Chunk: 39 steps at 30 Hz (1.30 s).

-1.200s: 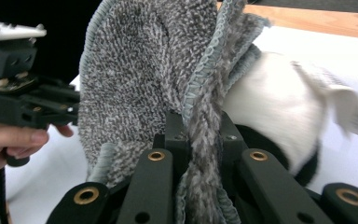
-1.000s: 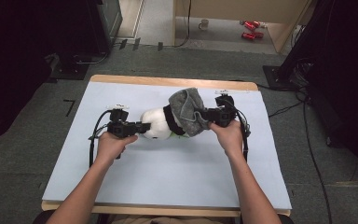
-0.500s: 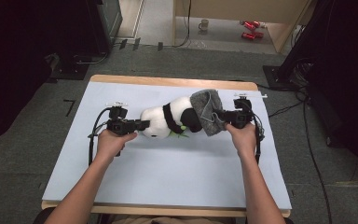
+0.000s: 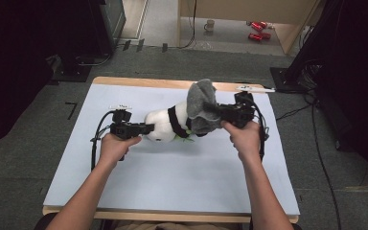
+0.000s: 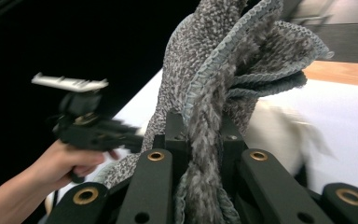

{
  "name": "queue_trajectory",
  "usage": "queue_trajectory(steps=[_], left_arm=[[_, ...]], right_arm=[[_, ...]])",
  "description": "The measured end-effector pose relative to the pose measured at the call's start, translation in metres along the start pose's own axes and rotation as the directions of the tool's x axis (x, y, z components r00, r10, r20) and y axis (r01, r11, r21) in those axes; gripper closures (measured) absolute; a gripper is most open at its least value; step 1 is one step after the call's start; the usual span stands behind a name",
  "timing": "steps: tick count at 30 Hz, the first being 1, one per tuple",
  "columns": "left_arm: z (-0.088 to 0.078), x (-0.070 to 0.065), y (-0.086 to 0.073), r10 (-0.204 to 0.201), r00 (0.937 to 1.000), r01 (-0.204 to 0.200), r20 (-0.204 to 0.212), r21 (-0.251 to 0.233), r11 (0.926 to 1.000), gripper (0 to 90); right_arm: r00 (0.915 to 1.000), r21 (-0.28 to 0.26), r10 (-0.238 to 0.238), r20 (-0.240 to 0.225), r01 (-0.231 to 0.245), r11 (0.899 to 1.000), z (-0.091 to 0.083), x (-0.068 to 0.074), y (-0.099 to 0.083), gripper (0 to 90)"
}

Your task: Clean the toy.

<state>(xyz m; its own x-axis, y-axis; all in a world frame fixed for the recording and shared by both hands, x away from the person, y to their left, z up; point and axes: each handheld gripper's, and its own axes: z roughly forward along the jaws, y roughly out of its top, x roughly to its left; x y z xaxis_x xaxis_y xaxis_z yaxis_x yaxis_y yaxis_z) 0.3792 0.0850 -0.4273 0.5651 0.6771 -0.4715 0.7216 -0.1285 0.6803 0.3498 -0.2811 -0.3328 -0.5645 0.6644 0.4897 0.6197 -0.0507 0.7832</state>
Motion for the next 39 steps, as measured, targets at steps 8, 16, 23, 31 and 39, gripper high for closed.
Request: queue_trajectory(steps=[8, 16, 23, 31, 39], left_arm=[[0.002, -0.006, -0.002, 0.014, 0.9999, -0.014, -0.002, 0.003, 0.9999, 71.2], [0.004, -0.011, -0.006, 0.026, 0.9997, -0.026, -0.002, 0.008, 0.9996, 71.0], [0.005, -0.008, -0.008, 0.032, 0.9995, -0.032, -0.001, -0.001, 0.9995, 70.4], [0.004, -0.005, -0.007, 0.027, 0.9996, -0.027, 0.004, -0.007, 0.9996, 69.6], [0.003, -0.001, -0.005, 0.011, 0.9998, -0.011, 0.014, -0.012, 0.9999, 69.4]], right_arm=[[0.9861, 0.076, -0.081, -0.145, 0.093, 0.993, 0.045, 0.047, -0.012, 80.3], [0.9895, 0.186, -0.091, -0.113, 0.111, 0.976, 0.091, 0.043, -0.038, 80.3], [0.9963, 0.250, -0.086, 0.004, 0.083, 0.965, 0.098, 0.016, -0.045, 80.3], [0.9926, 0.251, -0.117, 0.034, 0.105, 0.962, 0.086, 0.013, -0.037, 80.3], [0.9951, 0.210, -0.078, 0.061, 0.063, 0.976, 0.066, -0.002, -0.027, 80.3]])
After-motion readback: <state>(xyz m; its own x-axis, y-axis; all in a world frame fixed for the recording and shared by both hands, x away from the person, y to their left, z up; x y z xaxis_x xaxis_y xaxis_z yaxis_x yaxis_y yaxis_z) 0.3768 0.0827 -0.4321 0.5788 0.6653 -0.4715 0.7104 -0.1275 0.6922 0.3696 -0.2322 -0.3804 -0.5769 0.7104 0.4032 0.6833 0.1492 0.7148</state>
